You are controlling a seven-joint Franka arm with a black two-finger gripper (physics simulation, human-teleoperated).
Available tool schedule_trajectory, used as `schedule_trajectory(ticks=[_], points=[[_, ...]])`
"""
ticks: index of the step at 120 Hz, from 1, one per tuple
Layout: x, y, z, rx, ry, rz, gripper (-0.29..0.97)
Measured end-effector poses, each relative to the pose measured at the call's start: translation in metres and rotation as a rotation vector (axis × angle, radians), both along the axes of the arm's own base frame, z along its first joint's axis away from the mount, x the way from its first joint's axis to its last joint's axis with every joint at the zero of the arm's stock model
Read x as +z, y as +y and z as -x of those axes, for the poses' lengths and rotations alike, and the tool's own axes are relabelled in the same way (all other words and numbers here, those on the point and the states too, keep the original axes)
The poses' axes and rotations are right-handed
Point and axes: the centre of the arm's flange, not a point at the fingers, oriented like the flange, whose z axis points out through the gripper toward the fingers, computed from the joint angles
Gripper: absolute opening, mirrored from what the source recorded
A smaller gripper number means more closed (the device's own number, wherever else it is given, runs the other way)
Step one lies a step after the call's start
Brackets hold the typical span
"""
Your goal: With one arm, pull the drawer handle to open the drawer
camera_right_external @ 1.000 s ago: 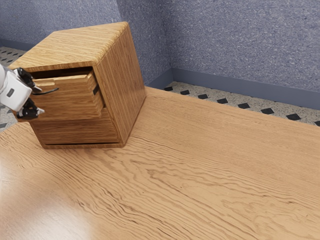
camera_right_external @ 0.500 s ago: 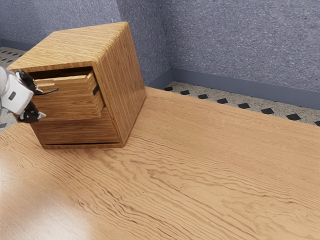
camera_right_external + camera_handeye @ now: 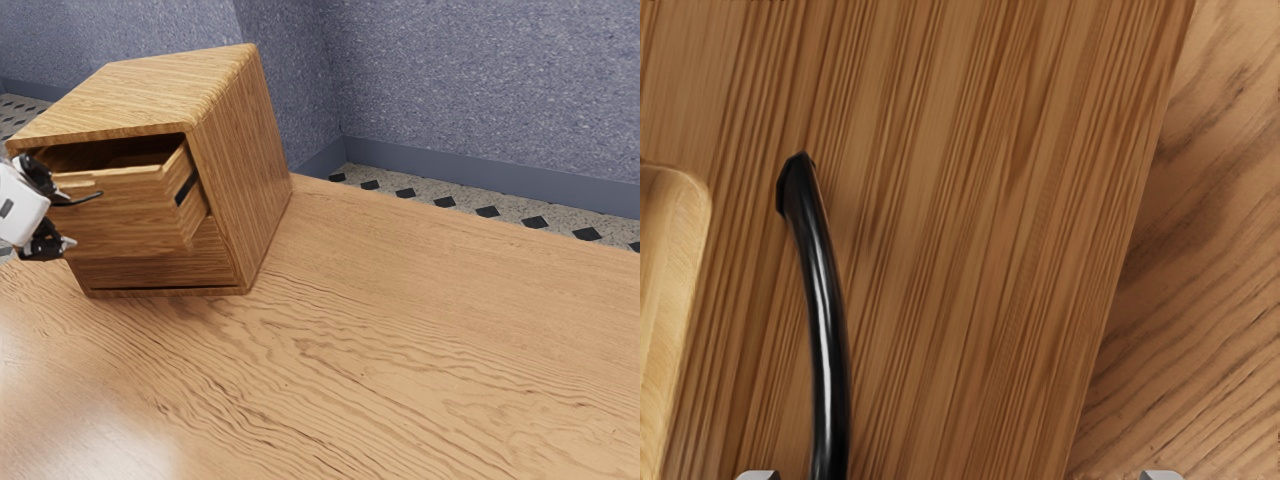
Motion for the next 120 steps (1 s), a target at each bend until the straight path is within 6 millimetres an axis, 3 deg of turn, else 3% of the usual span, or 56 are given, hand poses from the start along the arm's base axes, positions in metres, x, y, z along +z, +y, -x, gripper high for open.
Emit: schedule_trajectory(ticks=[98,120], points=[[0.006,-0.033,0.043,0.024,-0.025,-0.033,0.44],[0.006,-0.036,0.040,0.019,-0.025,-0.035,0.44]])
